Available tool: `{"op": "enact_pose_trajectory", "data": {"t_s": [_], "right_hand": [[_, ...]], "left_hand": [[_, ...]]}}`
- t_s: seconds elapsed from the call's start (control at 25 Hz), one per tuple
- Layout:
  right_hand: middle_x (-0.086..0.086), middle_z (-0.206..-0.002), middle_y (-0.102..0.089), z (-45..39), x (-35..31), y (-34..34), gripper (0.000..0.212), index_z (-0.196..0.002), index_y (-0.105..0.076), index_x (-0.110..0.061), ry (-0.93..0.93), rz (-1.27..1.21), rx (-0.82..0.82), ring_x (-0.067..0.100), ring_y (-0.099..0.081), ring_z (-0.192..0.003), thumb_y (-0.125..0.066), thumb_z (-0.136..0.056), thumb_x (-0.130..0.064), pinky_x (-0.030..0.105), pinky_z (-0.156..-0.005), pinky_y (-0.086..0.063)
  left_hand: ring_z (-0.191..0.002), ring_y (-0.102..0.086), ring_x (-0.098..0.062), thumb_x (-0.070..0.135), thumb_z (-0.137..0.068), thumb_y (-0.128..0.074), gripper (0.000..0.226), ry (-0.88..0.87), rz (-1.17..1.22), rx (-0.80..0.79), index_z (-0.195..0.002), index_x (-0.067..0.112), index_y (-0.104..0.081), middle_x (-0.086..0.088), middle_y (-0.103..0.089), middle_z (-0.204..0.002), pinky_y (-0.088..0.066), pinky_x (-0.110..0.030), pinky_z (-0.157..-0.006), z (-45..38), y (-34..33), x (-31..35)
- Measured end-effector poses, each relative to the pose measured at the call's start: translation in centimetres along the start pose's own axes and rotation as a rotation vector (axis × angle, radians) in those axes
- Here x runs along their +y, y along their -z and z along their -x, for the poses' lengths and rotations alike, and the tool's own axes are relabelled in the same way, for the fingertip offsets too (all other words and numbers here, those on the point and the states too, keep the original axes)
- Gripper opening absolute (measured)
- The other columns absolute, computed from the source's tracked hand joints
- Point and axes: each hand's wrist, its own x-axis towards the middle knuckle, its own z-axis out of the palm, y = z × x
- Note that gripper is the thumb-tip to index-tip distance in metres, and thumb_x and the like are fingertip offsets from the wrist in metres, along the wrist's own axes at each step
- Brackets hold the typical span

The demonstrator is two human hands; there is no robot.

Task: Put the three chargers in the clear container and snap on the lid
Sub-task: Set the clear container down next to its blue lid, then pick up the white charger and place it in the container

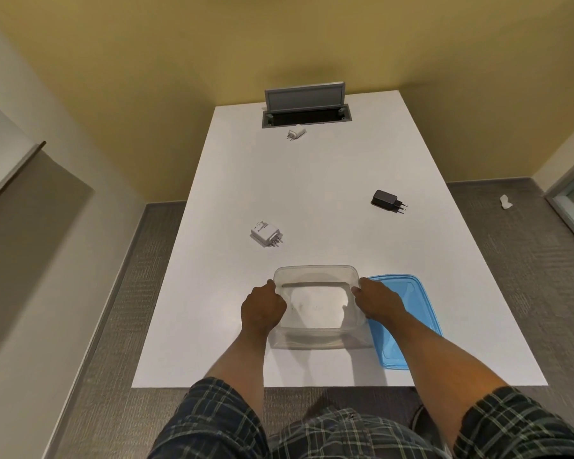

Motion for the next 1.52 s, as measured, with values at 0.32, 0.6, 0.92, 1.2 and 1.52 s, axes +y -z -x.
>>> {"op": "enact_pose_trajectory", "data": {"t_s": [0.32,0.6,0.92,1.2,1.52], "right_hand": [[0.007,-0.111,-0.062,0.1,-1.9,1.9,0.036,-0.115,-0.057,-0.014,0.070,0.184,0.375,0.028,-0.062,-0.099,-0.047,-0.096,-0.042,0.035,-0.071,-0.044],[0.006,-0.130,-0.057,-3.1,-6.2,3.3,0.040,-0.131,-0.057,-0.015,0.341,0.197,0.249,0.028,-0.053,-0.118,-0.058,-0.093,-0.027,0.039,-0.093,-0.046],[0.000,-0.133,-0.060,-6.0,-7.2,2.9,0.042,-0.135,-0.057,-0.023,0.451,0.290,0.091,0.023,-0.051,-0.124,-0.055,-0.096,-0.038,0.036,-0.103,-0.040],[-0.001,-0.122,-0.065,-6.7,-6.8,1.9,0.042,-0.133,-0.059,-0.022,0.674,0.280,0.164,0.024,-0.056,-0.113,-0.058,-0.093,-0.032,0.037,-0.092,-0.044],[0.001,-0.112,-0.069,-6.9,-6.3,1.3,0.043,-0.129,-0.062,-0.019,0.767,0.264,0.180,0.025,-0.061,-0.101,-0.063,-0.088,-0.034,0.037,-0.085,-0.048]], "left_hand": [[-0.105,-0.064,-0.030,0.032,-0.101,-0.040,0.030,-0.008,-0.053,0.171,-0.116,0.015,-0.060,-0.005,-0.062,-0.112,-0.042,-0.040,-0.090,-0.8,1.0,1.0],[-0.115,-0.060,-0.032,0.023,-0.096,-0.047,0.036,-0.089,-0.139,0.160,-0.130,0.016,-0.056,-0.006,-0.060,-0.129,-0.042,-0.040,-0.095,-5.1,3.0,1.3],[-0.135,-0.045,-0.041,0.032,-0.094,-0.054,0.074,-0.163,-0.273,-0.112,-0.159,0.019,-0.020,-0.013,-0.013,-0.167,-0.040,-0.046,-0.107,-12.1,4.1,0.4],[-0.130,-0.049,-0.046,0.031,-0.093,-0.053,0.073,-0.184,-0.301,-0.172,-0.158,0.036,-0.019,-0.017,0.011,-0.168,-0.040,-0.048,-0.108,-16.7,4.0,0.4],[-0.129,-0.051,-0.041,0.037,-0.092,-0.060,0.069,-0.078,-0.142,-0.240,-0.152,0.027,-0.027,-0.010,-0.014,-0.158,-0.043,-0.050,-0.106,-19.2,3.3,0.9]]}}
